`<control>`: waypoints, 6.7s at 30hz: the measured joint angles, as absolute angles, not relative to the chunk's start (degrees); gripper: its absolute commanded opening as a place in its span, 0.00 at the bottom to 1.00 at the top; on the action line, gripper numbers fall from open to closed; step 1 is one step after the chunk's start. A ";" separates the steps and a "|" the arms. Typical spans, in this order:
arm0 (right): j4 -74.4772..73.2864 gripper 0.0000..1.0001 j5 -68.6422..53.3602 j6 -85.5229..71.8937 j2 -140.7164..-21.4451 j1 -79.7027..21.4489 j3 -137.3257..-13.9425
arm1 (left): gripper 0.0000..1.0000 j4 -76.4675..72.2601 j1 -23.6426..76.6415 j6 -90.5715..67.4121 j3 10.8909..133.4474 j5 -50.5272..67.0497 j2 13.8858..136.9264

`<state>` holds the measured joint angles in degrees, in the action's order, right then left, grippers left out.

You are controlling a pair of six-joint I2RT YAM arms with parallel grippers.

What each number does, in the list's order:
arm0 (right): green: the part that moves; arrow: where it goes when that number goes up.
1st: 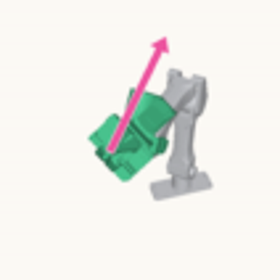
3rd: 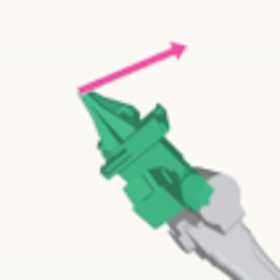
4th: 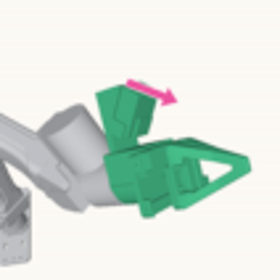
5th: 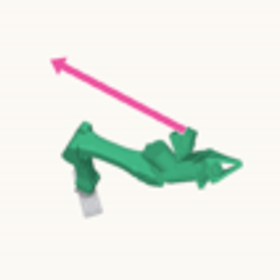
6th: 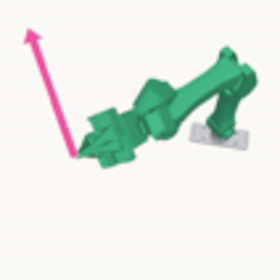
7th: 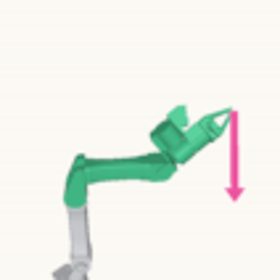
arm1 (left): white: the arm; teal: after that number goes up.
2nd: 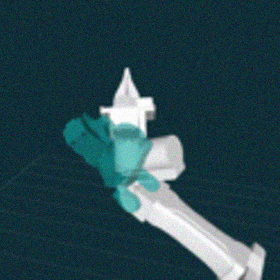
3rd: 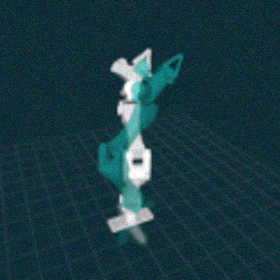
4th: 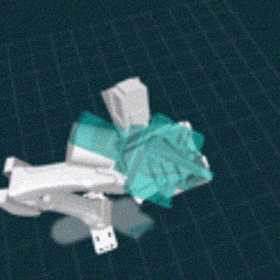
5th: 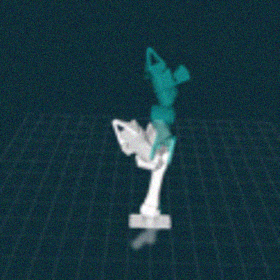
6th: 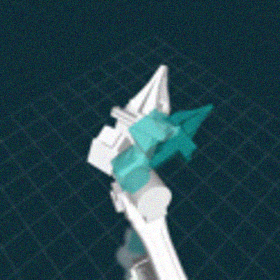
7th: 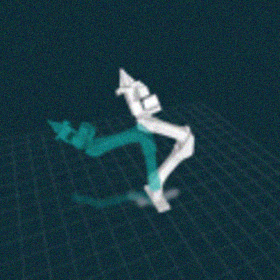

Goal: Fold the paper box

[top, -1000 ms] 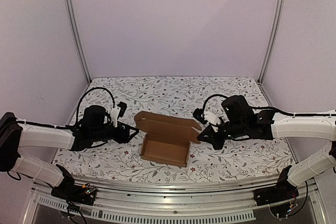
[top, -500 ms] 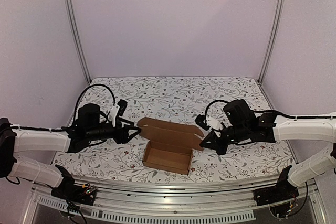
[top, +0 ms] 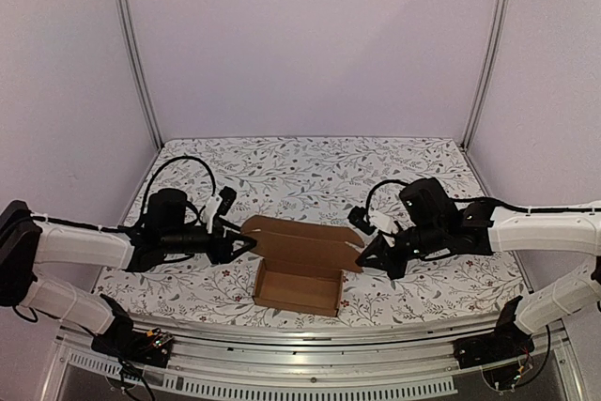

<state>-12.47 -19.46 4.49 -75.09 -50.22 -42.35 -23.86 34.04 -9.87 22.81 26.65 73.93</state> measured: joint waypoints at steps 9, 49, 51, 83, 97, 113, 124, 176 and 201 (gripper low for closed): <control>-12.43 0.01 -19.42 3.92 -76.16 -50.22 -42.35 | 0.41 -23.68 34.04 -10.09 22.90 26.79 72.95; -7.33 0.00 -3.05 -5.19 -77.41 -57.98 -42.46 | 0.00 -17.30 42.37 -12.78 24.27 13.26 67.72; -6.70 0.00 0.08 -6.79 -77.43 -59.22 -42.46 | 0.00 -16.84 44.31 -13.41 24.27 10.13 66.70; -4.23 0.00 34.22 -28.25 -90.65 -73.54 -50.76 | 0.00 -19.70 58.28 -20.93 23.16 -12.62 70.02; -4.69 0.00 35.86 -31.53 -91.79 -74.32 -50.06 | 0.00 -21.65 62.48 -22.44 23.16 -15.22 72.38; -3.40 0.00 36.60 -36.01 -91.22 -76.62 -46.33 | 0.00 -14.28 67.83 -25.74 24.64 -19.59 72.42; -5.39 0.03 37.26 -40.05 -91.22 -78.22 -46.19 | 0.00 -9.50 69.82 -33.26 28.51 -22.96 77.49; -22.15 0.41 35.14 -24.32 -78.98 -69.97 -61.89 | 0.00 -11.81 73.78 -27.49 43.51 -35.75 97.54; -7.53 0.15 33.95 -20.51 -98.52 -64.20 -62.74 | 0.25 -18.74 73.78 -24.86 46.98 -37.71 104.55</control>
<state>-7.53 33.95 -20.51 -98.52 -64.20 -62.74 -18.74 73.78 -24.86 46.98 -37.71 104.55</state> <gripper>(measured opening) 0.157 0.166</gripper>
